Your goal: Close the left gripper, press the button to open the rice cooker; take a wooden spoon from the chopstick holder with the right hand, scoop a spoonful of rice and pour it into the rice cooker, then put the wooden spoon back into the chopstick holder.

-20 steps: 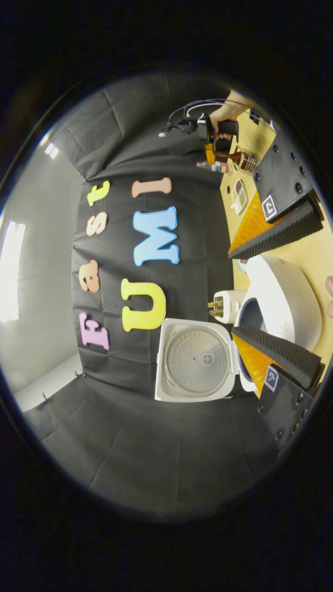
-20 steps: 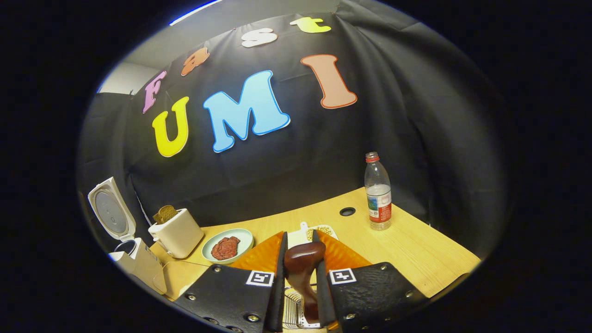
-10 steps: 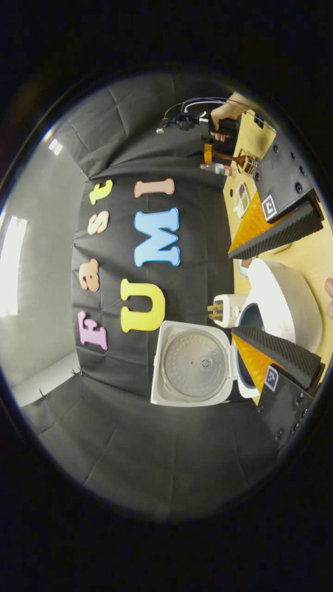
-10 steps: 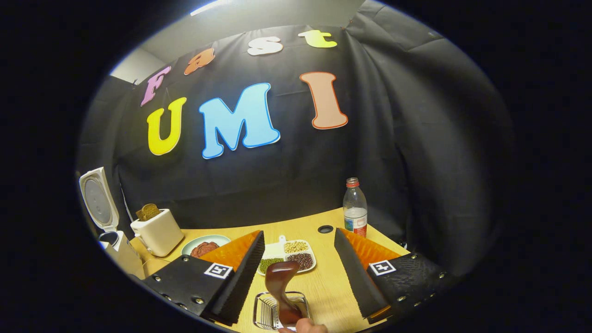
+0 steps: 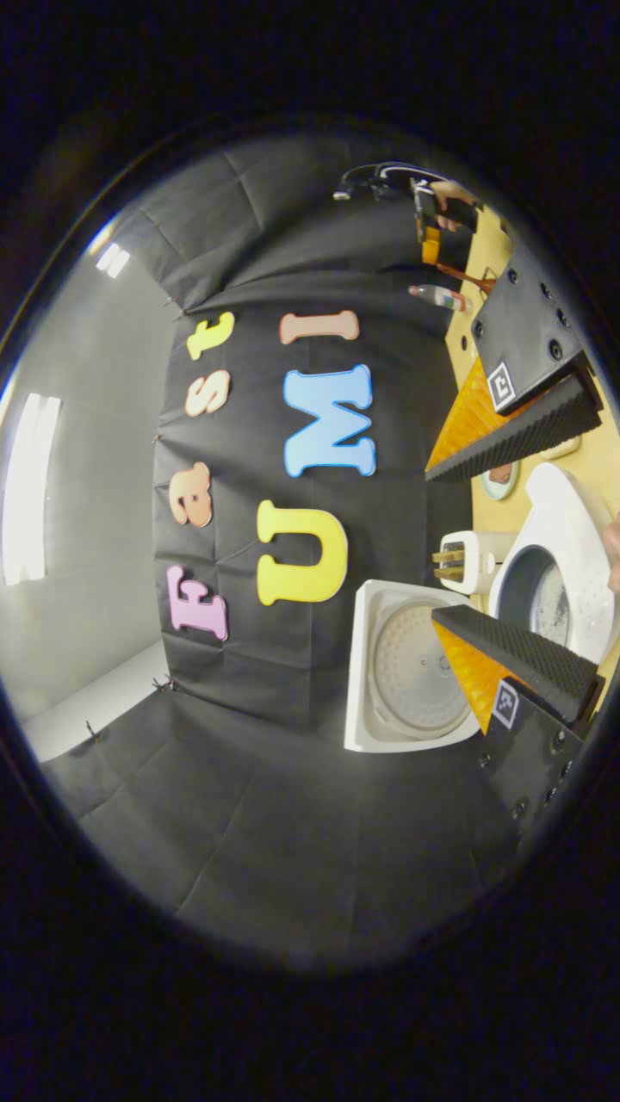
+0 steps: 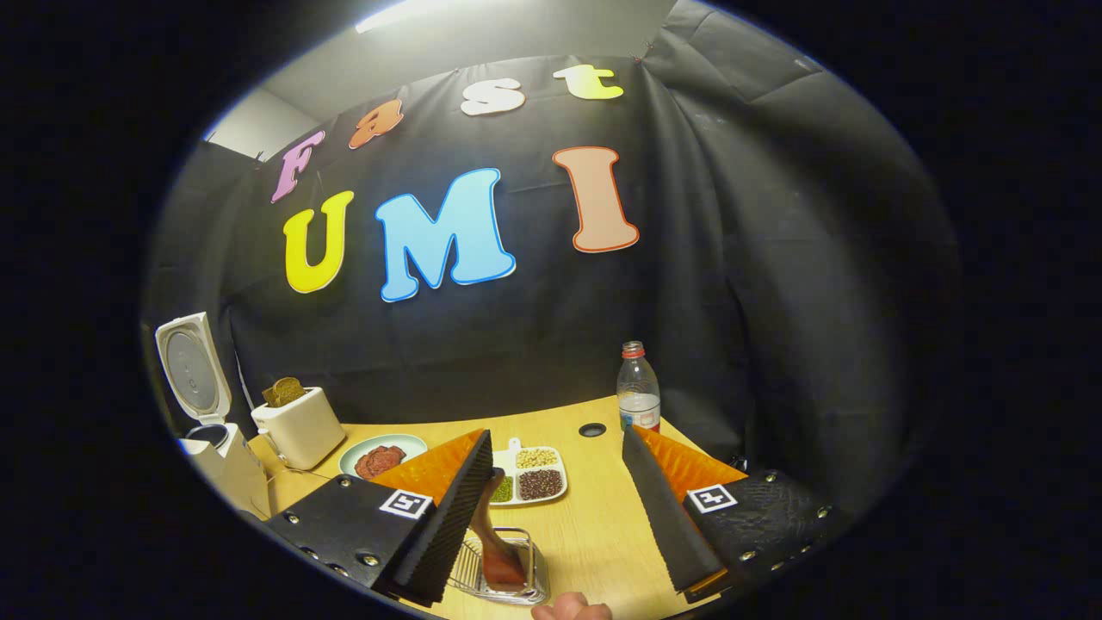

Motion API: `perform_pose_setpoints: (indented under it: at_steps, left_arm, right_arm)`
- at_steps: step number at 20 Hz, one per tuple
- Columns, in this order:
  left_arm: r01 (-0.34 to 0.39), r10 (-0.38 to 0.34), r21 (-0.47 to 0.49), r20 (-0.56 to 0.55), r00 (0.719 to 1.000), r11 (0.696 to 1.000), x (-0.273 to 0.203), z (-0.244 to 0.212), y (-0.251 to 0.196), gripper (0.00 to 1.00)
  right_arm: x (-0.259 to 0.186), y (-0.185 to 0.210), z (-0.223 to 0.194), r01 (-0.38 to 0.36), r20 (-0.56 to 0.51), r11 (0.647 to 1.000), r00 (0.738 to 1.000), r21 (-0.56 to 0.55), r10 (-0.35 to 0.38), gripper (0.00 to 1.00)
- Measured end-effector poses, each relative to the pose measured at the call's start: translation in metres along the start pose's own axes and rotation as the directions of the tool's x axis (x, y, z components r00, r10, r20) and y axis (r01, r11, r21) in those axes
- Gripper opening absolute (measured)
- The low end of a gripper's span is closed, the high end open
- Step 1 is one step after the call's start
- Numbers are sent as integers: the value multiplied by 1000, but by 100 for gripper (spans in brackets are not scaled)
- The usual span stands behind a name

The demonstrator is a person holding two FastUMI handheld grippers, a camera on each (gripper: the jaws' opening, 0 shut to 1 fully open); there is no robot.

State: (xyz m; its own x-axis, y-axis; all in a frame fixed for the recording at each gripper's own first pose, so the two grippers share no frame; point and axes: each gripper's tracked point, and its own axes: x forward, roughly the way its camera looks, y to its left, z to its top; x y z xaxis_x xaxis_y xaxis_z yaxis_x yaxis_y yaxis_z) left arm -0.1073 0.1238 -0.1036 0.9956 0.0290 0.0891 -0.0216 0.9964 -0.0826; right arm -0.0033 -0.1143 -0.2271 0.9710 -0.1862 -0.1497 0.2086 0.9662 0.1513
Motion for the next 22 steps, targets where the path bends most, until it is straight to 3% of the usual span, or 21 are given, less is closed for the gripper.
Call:
perform_pose_setpoints:
  at_steps: [3,4,7,8,9,10,13,16,18,22]
  left_arm:
    - [-47,47,-18,26,999,999,42,61,34,97]
    - [-77,78,-39,27,997,996,58,76,47,100]
    - [-175,174,-86,-24,984,981,105,91,83,94]
    - [-221,219,-73,-38,975,972,121,91,99,98]
    - [-264,262,-49,-50,964,963,138,91,116,94]
    - [-299,297,-29,-76,952,954,152,82,130,98]
    - [-310,291,-70,-201,935,948,190,39,144,96]
    - [-331,311,-76,-200,929,940,211,28,158,94]
    - [-337,319,-60,-204,925,939,222,23,163,94]
    - [-391,381,14,-261,887,920,229,3,191,95]
  right_arm:
    - [-5,-12,1,-10,4,1000,1000,28,10,92]
    - [-8,-17,1,-10,11,999,1000,31,9,92]
    - [-14,-26,4,-14,30,999,999,31,13,92]
    - [-16,-28,3,-16,31,999,999,36,15,92]
    - [-16,-31,4,-18,31,999,999,42,16,92]
    - [-16,-34,3,-16,30,999,999,49,14,92]
    - [-18,-39,1,-12,35,999,999,44,10,92]
    - [-20,-40,-1,-10,32,999,999,36,8,92]
    - [-18,-39,-5,-12,21,999,1000,37,11,92]
    - [-14,-34,-14,-17,-6,999,1000,39,17,92]
